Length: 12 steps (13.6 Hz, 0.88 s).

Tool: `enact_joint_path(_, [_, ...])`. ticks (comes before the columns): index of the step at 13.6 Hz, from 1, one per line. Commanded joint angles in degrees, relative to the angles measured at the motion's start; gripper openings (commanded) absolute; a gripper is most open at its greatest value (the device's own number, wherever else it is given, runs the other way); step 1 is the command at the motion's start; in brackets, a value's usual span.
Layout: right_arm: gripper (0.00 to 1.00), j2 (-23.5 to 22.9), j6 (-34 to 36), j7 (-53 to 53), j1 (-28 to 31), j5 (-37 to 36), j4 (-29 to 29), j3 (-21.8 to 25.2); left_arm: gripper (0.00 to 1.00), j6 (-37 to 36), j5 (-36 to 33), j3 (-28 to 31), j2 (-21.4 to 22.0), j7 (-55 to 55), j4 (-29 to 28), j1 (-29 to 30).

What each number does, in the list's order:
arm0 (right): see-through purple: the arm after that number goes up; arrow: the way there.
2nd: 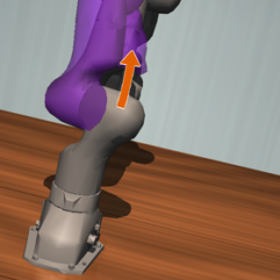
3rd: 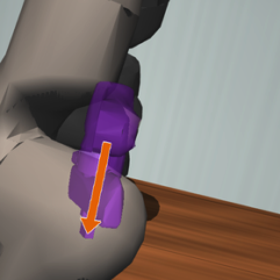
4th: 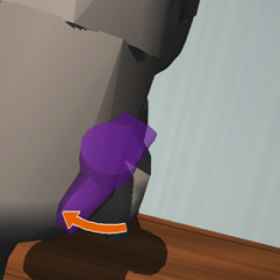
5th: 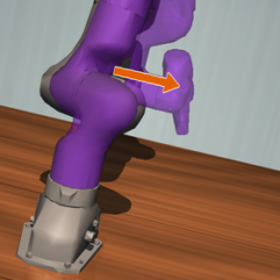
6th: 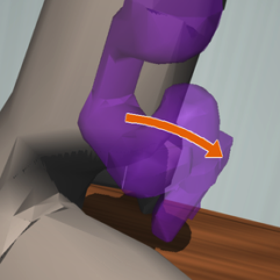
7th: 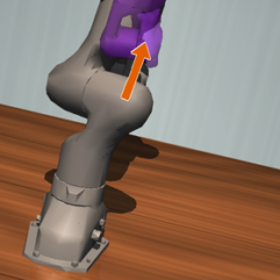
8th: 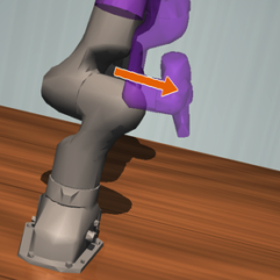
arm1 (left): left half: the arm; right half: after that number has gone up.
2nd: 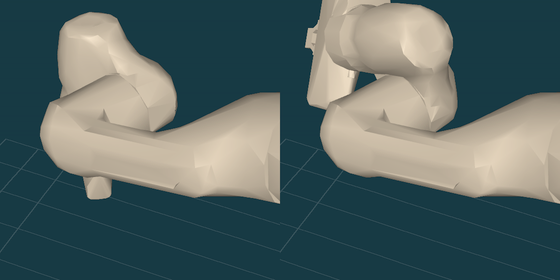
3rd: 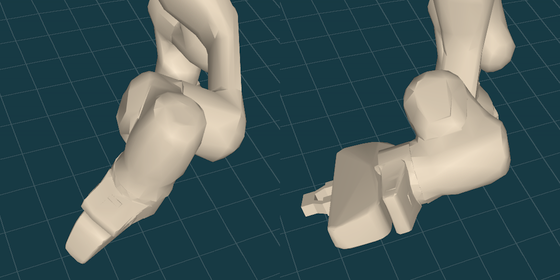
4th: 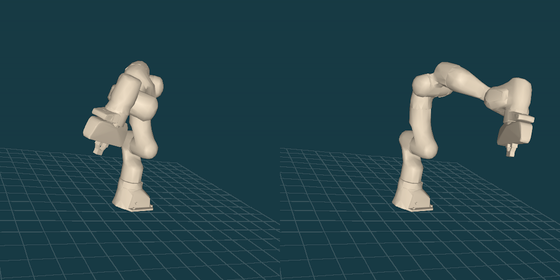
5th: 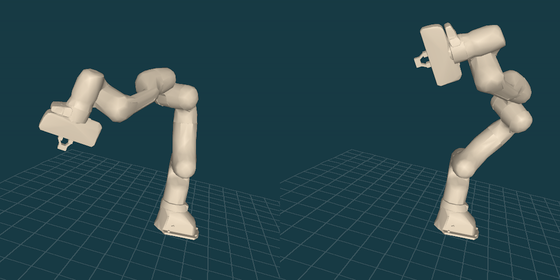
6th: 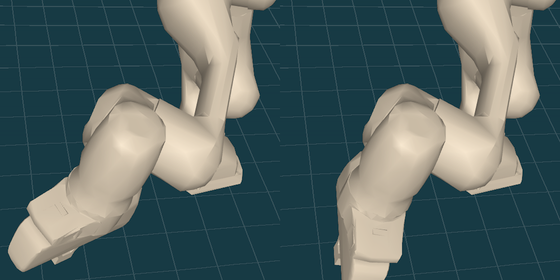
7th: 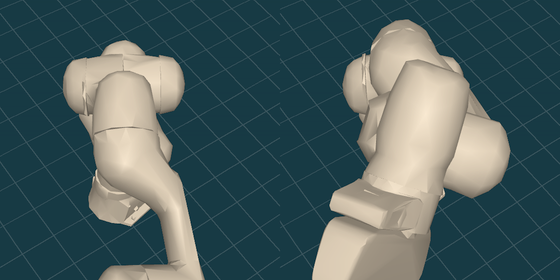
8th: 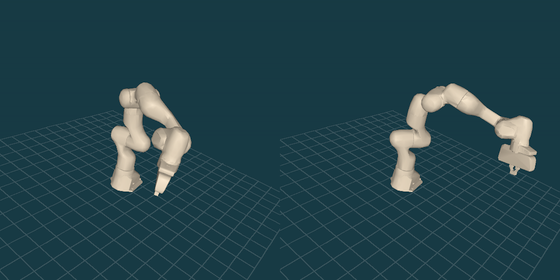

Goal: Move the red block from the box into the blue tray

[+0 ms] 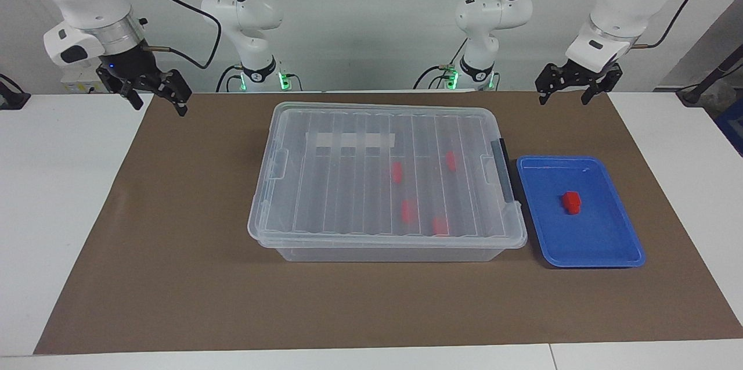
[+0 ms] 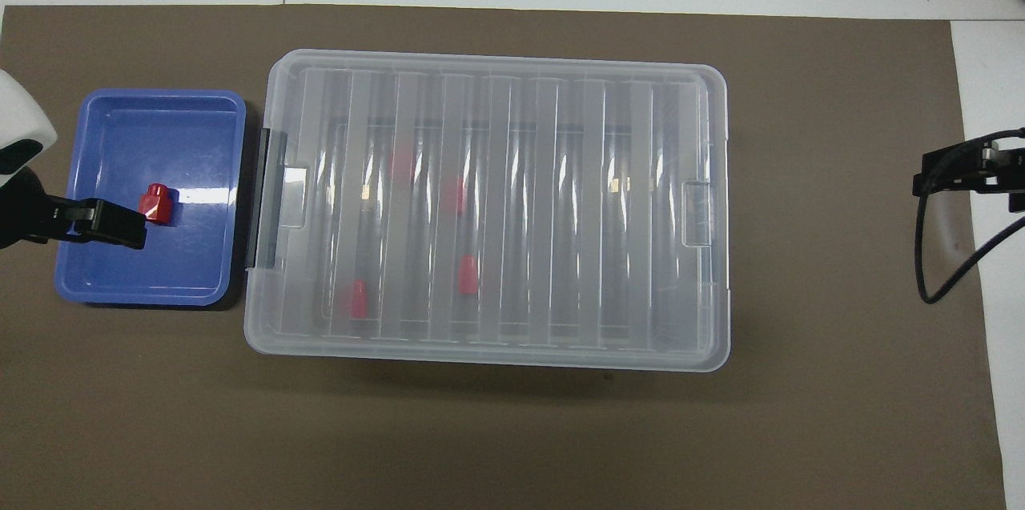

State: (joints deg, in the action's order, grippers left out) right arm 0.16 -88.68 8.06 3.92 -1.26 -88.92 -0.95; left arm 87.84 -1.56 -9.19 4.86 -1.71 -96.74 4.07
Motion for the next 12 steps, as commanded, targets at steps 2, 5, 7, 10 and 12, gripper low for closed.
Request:
enact_joint_path(2, [1.00,0.28,1.31,-1.55,0.12,1.00,-0.03,-0.19,1.00,0.23,-0.73,0.05,0.77,0.65,-0.65,0.14])
enact_joint_path(5, [1.00,0.72,2.11,-1.82,0.03,1.09,-0.03,-0.37,1.00,0.23,-0.73,0.05,0.77,0.65,-0.56,0.14])
enact_joint_path(7, [1.00,0.81,2.63,-3.65,-0.06,1.09,-0.11,-0.37,1.00,0.23,-0.73,0.05,0.77,0.56,-0.56,0.14])
enact_joint_path(10, [1.00,0.89,2.72,-4.01,-0.06,1.09,-0.12,-0.54,1.00,0.23,-0.73,0.05,0.77,0.56,-0.65,0.14])
enact_joint_path(12, [1.00,0.89,2.72,-4.01,-0.14,1.09,-0.12,-0.54,1.00,0.23,-0.73,0.05,0.77,0.56,-0.56,0.14])
